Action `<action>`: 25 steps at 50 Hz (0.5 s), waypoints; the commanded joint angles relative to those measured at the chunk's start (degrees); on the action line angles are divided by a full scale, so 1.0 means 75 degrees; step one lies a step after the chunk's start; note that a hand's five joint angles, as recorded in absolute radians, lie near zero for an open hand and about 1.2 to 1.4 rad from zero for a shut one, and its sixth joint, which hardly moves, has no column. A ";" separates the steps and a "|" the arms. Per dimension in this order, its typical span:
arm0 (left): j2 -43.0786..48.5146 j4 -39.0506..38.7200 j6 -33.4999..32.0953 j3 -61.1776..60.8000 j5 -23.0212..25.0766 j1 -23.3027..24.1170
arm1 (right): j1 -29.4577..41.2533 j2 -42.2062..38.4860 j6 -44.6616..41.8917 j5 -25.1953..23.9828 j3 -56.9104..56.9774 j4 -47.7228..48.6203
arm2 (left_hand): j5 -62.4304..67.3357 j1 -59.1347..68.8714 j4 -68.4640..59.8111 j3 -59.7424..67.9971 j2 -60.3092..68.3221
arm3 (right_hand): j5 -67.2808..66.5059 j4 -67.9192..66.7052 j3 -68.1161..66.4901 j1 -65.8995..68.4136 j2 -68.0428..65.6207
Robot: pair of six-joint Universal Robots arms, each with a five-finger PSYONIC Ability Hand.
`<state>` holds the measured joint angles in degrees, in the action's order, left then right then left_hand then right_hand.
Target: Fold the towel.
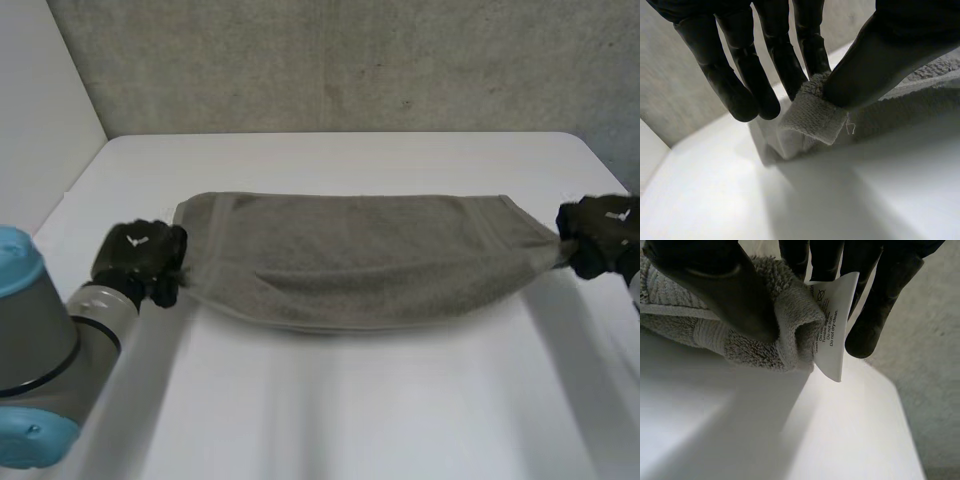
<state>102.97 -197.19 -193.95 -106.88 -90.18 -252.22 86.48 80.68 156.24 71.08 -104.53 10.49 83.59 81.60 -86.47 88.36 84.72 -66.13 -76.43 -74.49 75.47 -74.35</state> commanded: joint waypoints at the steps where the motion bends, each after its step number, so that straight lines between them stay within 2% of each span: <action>1: -0.1106 0.0158 -0.0050 -0.0502 0.0048 -0.0342 | -0.0070 0.0983 -0.0475 -0.0640 0.0286 -0.1548 | -0.1813 -0.0213 0.0863 -0.1115 -0.0629 | -0.0517 -0.0476 -0.0735 0.0604 -0.0753; 5: -0.1460 0.0370 -0.0085 -0.0797 0.0083 -0.0613 | -0.0572 0.1136 -0.1271 -0.1109 -0.0006 -0.2240 | -0.1813 -0.0213 0.0863 -0.1115 -0.0629 | -0.0517 -0.0476 -0.0735 0.0604 -0.0753; 8: -0.1718 0.0675 -0.0073 -0.1066 0.0212 -0.0835 | -0.0750 0.1184 -0.1614 -0.1193 -0.0148 -0.2465 | -0.1813 -0.0213 0.0863 -0.1115 -0.0629 | -0.0517 -0.0476 -0.0735 0.0604 -0.0753; 10: -0.2009 0.0966 -0.0062 -0.1381 0.0608 -0.1068 | -0.1100 0.1242 -0.2220 -0.1344 -0.0381 -0.2920 | -0.1813 -0.0213 0.0863 -0.1115 -0.0629 | -0.0517 -0.0476 -0.0735 0.0604 -0.0753; 13: -0.2186 0.1108 -0.0050 -0.1535 0.0868 -0.1245 | -0.1393 0.1405 -0.2690 -0.1531 -0.0511 -0.3412 | -0.1813 -0.0213 0.0863 -0.1115 -0.0629 | -0.0517 -0.0476 -0.0735 0.0604 -0.0753; 15: -0.2548 0.1353 -0.0050 -0.1792 0.1369 -0.1619 | -0.1534 0.1464 -0.2843 -0.1672 -0.0523 -0.3658 | -0.1813 -0.0213 0.0863 -0.1115 -0.0629 | -0.0517 -0.0476 -0.0735 0.0604 -0.0753; 16: -0.2550 0.1354 -0.0050 -0.1793 0.1372 -0.1620 | -0.1535 0.1465 -0.2844 -0.1673 -0.0523 -0.3660 | -0.1813 -0.0213 0.0863 -0.1115 -0.0629 | -0.0517 -0.0476 -0.0735 0.0604 -0.0753; 18: -0.2771 0.1541 -0.0038 -0.1863 0.1827 -0.1831 | -0.1815 0.1477 -0.3043 -0.2000 -0.0430 -0.4069 | -0.1813 -0.0213 0.0863 -0.1115 -0.0629 | -0.0517 -0.0476 -0.0735 0.0604 -0.0753; 25: -0.2621 0.1530 0.0020 -0.1361 0.2110 -0.1913 | -0.1922 0.1290 -0.3079 -0.2434 0.0085 -0.4281 | -0.1813 -0.0213 0.0863 -0.1115 -0.0629 | -0.0517 -0.0476 -0.0735 0.0604 -0.0753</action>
<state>82.29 -185.68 -194.17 -120.37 -76.06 -266.06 72.58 91.66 132.92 55.28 -107.14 -20.49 83.59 81.86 -86.47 88.43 85.11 -66.13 -76.43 -74.49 75.47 -74.35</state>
